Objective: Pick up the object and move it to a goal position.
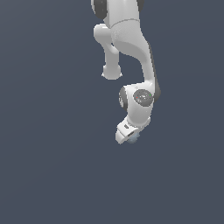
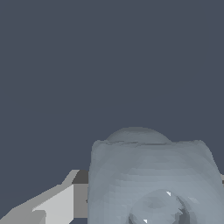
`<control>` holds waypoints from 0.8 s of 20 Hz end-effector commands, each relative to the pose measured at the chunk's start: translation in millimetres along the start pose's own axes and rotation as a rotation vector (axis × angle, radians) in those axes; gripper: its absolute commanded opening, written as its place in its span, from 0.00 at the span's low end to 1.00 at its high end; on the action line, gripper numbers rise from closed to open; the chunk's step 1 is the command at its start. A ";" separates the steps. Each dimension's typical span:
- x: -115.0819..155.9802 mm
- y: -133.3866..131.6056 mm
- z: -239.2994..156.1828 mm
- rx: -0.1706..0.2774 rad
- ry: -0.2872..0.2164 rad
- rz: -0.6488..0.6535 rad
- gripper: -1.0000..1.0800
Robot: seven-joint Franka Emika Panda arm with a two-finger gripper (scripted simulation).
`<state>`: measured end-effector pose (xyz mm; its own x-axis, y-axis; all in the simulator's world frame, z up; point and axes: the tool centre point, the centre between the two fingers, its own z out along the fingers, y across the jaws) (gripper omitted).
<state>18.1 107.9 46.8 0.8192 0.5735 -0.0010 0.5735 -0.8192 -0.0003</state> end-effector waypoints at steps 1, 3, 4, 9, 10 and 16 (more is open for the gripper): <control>-6.1 3.0 -6.6 -0.001 0.001 0.001 0.00; -13.0 5.8 -13.5 -0.001 0.001 0.001 0.00; -17.0 7.4 -17.4 -0.001 0.000 0.001 0.00; -42.8 17.9 -43.2 -0.001 0.000 0.001 0.00; -49.1 20.5 -49.5 -0.002 0.000 0.001 0.00; -92.0 38.1 -92.9 -0.002 0.000 0.001 0.00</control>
<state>-28.6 34.2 128.4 0.8195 0.5731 -0.0013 0.5731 -0.8195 0.0010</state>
